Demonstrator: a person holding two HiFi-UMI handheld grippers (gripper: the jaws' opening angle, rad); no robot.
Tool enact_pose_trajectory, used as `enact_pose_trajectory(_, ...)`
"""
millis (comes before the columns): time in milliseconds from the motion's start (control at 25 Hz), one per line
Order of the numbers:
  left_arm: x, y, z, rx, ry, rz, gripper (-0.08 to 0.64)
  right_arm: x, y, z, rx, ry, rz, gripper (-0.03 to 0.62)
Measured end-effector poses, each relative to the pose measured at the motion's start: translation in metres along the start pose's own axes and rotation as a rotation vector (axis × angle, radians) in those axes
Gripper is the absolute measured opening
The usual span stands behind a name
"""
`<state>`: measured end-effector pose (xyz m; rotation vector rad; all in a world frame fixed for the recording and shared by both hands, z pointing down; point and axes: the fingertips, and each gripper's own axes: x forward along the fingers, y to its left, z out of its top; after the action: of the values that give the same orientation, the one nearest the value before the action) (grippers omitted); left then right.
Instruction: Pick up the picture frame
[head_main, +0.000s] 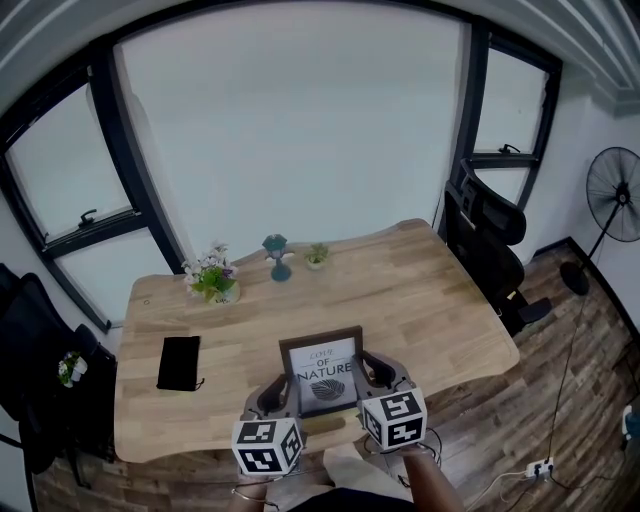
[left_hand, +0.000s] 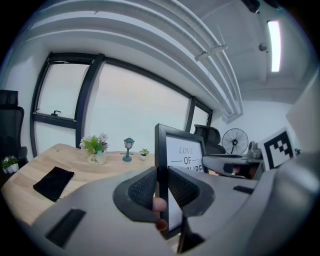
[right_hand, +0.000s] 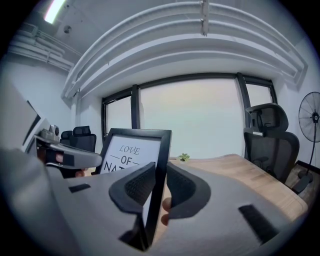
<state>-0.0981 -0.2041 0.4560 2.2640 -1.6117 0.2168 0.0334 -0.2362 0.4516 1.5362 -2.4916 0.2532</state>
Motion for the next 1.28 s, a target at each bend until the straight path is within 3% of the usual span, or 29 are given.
enact_pose_trajectory(1280, -0.093, -0.031, 0.027, 0.031, -0.114, -0.025, 0.066, -0.094, 0.046, 0.048, -0.076, -0.175, -0.010, 0.071)
